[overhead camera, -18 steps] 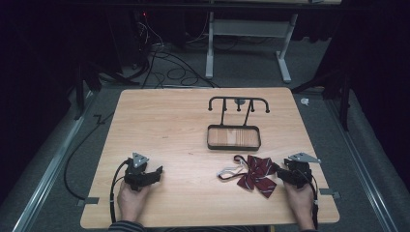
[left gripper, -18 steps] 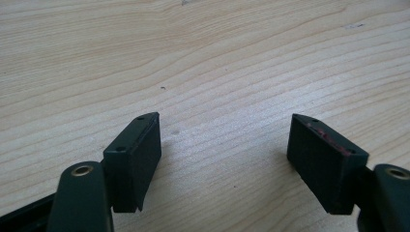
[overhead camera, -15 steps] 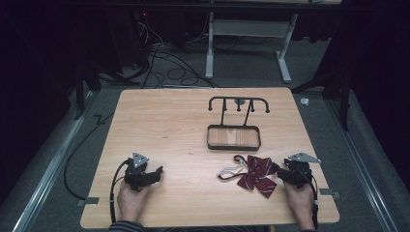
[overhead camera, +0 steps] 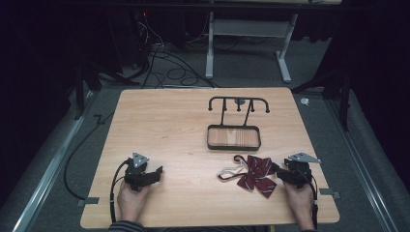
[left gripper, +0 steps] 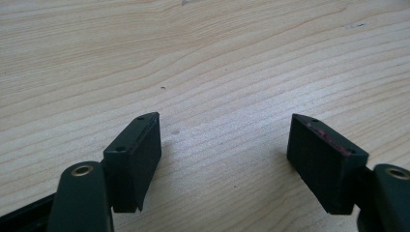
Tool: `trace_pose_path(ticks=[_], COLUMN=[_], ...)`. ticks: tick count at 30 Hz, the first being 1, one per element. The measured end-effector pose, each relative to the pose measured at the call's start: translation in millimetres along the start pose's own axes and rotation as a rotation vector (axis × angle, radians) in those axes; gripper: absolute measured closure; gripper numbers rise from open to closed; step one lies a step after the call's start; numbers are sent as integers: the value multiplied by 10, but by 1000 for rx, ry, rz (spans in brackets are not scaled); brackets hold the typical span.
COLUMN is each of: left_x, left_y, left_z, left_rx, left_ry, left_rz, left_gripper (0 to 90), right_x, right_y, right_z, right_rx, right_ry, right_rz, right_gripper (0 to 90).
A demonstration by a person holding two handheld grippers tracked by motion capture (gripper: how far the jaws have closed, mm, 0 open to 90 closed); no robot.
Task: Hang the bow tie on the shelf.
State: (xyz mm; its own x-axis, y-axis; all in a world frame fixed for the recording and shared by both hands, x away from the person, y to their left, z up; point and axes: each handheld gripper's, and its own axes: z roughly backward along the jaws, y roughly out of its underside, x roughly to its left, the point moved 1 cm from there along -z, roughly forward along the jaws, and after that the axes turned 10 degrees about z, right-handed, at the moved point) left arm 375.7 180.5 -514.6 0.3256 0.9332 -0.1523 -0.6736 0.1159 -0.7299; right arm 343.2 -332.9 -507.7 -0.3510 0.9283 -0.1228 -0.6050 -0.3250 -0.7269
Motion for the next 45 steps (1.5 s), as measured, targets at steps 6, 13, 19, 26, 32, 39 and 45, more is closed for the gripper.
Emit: trace_pose_path(ticks=[6, 13, 19, 26, 32, 39, 45], left_x=[-1, -2, -2, -2, -2, -2, -2], left_y=[-1, 0, -1, 0, -1, -1, -1], left_z=[0, 0, 0, 0, 0, 0, 0], left_rx=[2, 2, 2, 2, 2, 2, 2], left_ry=[-1, -2, -2, -2, -2, -2, -2], left_rz=[-3, -3, -3, -3, -4, -3, -3], left_gripper=[286, 285, 283, 283, 283, 284, 282], right_x=[-50, -17, 116, 226, 327, 425, 540], right_y=[21, 32, -50, -144, -219, -381, -548], right_z=[34, 90, 199, 172, 156, 123, 52], right_rx=[-37, -81, -116, -110, -115, -119, -102], right_ry=[-39, -40, -62, -120, -157, -199, -232], right_rz=[-39, -26, 13, 33, 68, 118, 159], right_gripper=[512, 548, 621, 672, 694, 706, 710])
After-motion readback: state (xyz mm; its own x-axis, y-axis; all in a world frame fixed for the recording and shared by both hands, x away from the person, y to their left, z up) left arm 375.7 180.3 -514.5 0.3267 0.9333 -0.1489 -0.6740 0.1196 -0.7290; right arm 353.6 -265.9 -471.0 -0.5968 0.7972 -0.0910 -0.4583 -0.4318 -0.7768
